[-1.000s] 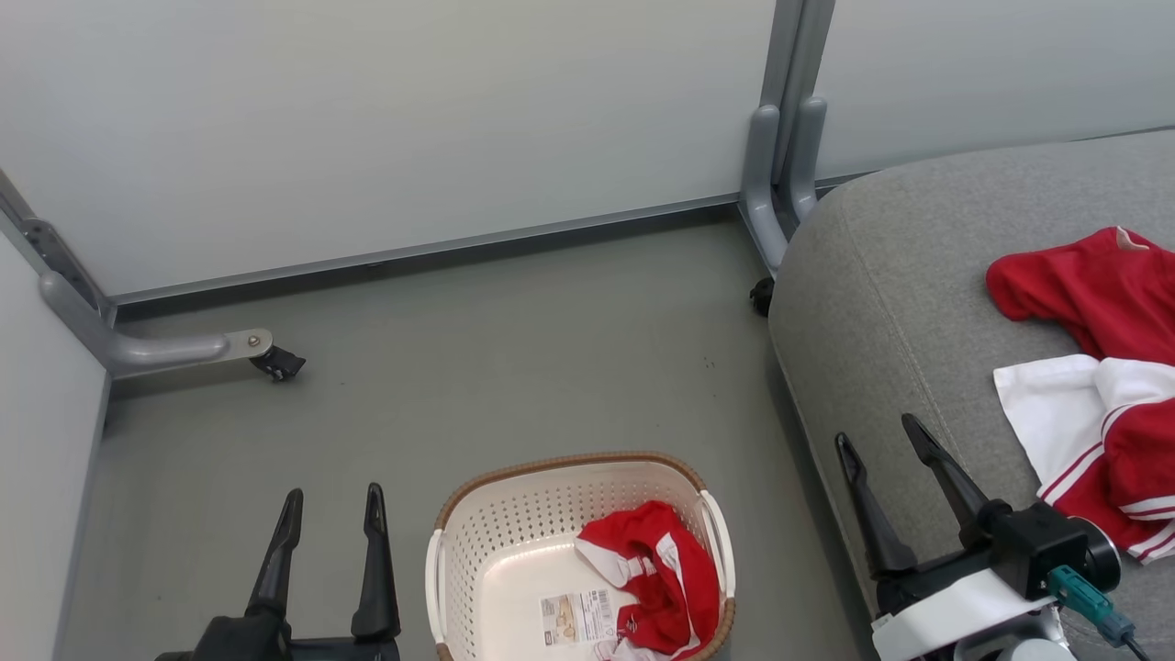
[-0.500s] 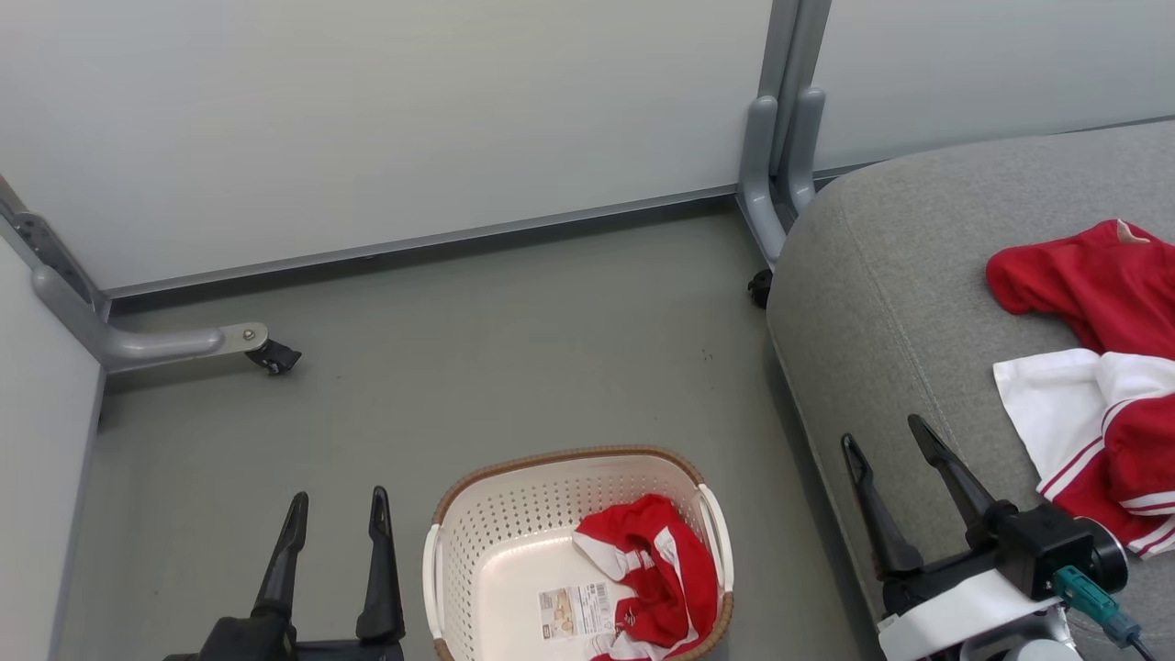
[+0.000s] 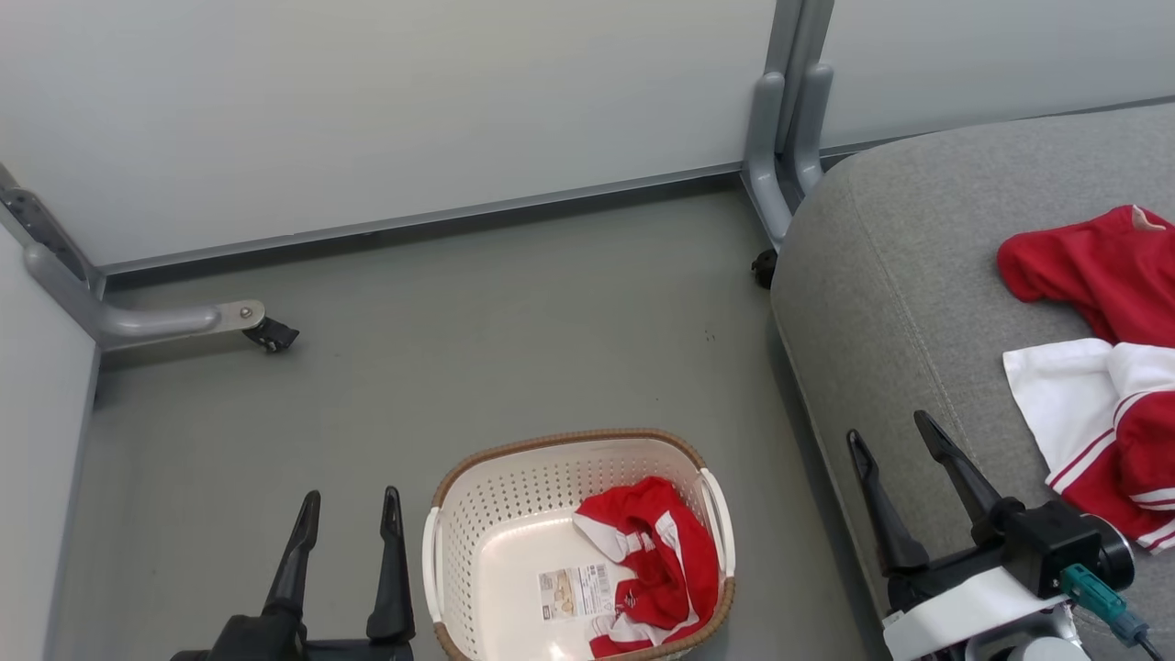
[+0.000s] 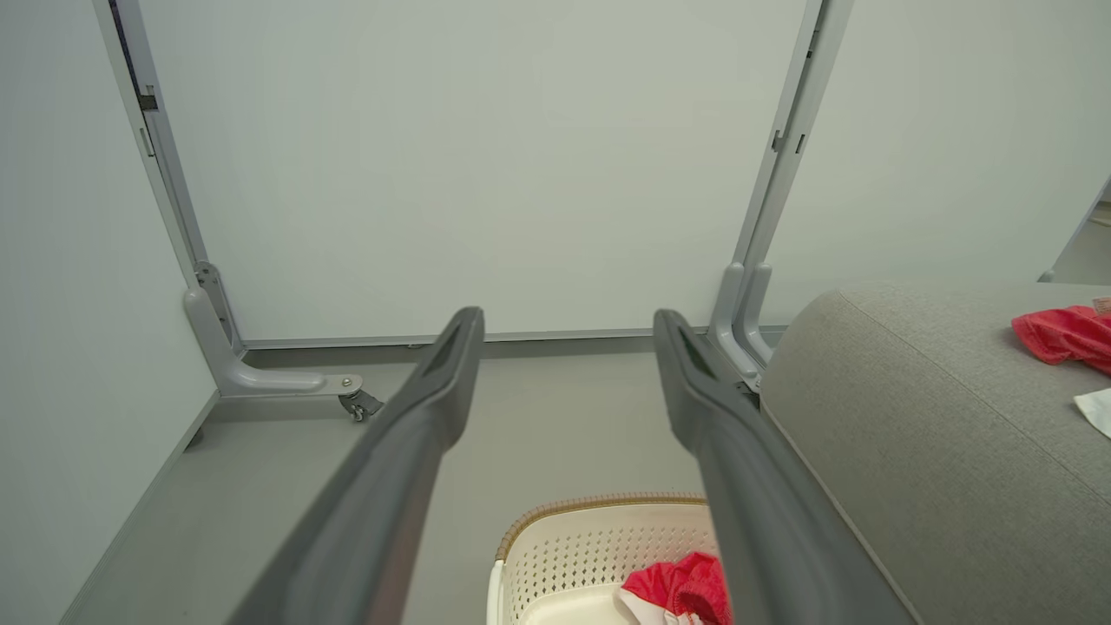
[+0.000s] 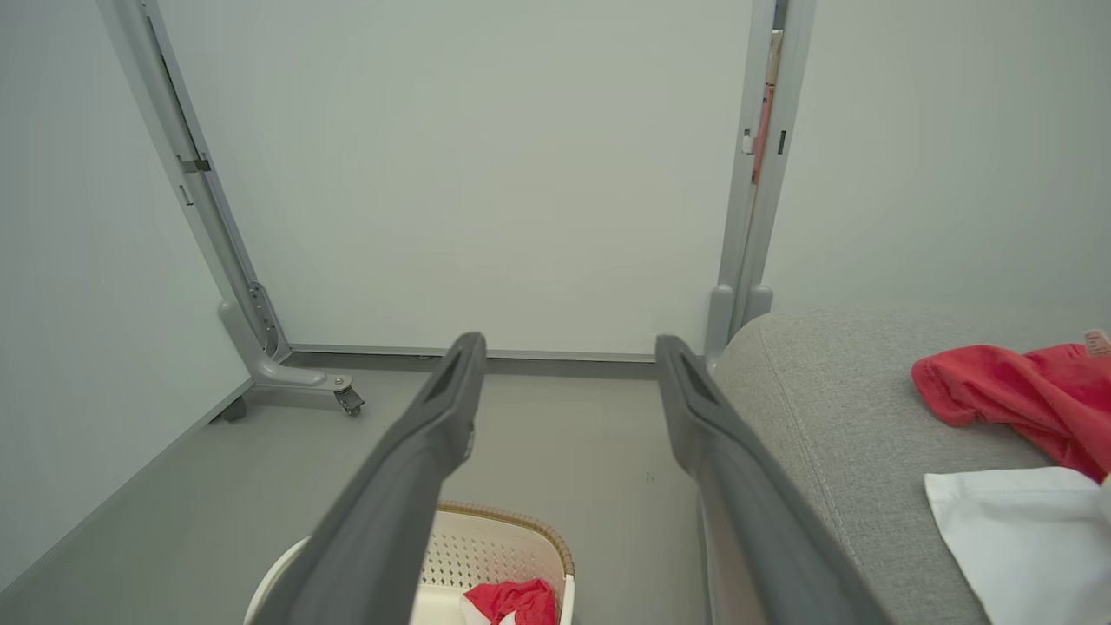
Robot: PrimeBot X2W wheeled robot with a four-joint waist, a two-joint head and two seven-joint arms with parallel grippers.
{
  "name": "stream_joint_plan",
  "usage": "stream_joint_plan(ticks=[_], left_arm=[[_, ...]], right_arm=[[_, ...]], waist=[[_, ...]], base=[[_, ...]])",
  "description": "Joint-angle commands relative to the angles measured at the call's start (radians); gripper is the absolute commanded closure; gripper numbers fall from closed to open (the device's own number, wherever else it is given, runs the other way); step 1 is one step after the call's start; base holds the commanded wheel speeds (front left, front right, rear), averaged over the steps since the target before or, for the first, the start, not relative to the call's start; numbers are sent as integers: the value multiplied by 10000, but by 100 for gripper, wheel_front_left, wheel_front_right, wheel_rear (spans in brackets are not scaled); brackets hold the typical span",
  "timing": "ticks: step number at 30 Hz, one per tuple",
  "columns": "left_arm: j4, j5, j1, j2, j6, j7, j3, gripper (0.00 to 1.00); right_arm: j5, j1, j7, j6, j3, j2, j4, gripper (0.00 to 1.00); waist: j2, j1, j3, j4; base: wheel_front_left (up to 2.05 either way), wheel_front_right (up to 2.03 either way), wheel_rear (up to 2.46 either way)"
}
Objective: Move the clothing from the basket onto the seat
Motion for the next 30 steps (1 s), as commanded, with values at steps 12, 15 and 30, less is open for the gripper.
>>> stream_joint_plan(ticks=[12, 15, 30], left_arm=[[-152, 137, -1658, 7, 47, -33, -524, 0], [-60, 230, -2324, 6, -25, -33, -705, 0], [966, 837, -5997, 14, -1116, -20, -1521, 0]], right_arm=[[-59, -1289, -2, -14, -515, -282, -674, 0], [-31, -1762, -2, -12, -807, -410, -915, 0], [-18, -3744, -2, -14, -2188, -1293, -2209, 0]], waist=[[0, 1, 2985, 157], [0, 1, 4013, 218], [0, 1, 7624, 300]], base=[[0, 0, 0], [0, 0, 0], [0, 0, 0]])
